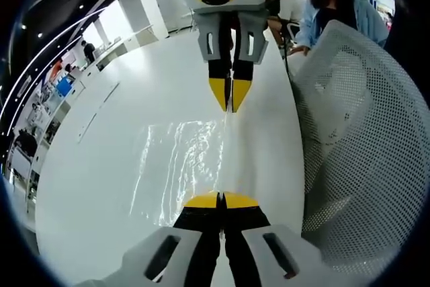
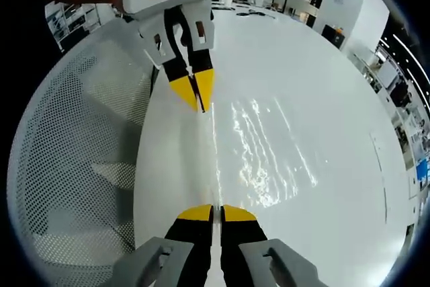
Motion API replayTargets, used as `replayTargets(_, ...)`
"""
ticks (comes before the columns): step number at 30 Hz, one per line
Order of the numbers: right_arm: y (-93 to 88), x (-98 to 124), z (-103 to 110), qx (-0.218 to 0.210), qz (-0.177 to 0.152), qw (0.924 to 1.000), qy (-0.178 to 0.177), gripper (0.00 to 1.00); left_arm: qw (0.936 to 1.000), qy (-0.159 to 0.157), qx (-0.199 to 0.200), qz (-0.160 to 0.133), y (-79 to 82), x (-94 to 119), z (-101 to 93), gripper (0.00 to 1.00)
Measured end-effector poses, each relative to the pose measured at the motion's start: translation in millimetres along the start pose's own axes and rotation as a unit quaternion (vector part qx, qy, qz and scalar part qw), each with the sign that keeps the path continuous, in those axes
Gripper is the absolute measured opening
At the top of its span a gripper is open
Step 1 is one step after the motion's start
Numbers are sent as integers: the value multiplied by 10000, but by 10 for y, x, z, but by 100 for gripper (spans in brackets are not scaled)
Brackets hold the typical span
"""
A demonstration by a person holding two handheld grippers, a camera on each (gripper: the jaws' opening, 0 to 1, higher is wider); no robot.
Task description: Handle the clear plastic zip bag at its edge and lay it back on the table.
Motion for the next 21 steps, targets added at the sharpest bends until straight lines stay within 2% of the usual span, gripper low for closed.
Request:
replayTargets(5, -4, -3, 0, -28, -11, 10000, -16, 0, 10000, 8, -38, 19, 5, 4, -8, 0)
replayTargets(9, -22, 8, 8, 36, -43, 10000, -42, 0, 9997, 11, -241, -54, 11, 11, -17, 0)
replayTargets(11, -23, 13, 23, -126, -142, 9998, 47, 0, 9994, 72, -324, -77, 14, 13, -8, 0)
replayTargets(21, -66, -2, 55, -88, -201, 9997, 114, 2, 9994, -45, -329, -71, 9, 1, -35, 0)
Point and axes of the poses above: the point that each gripper's makers call its tool centre point, and the gripper's own axes: x roughly backward along the fingers, z roughly to its left, y roughly out of its top, the point moved 4 cm from there along x, roughly backward along the fingers, and after that the axes turned 7 degrees about z, right-handed, at the moved point
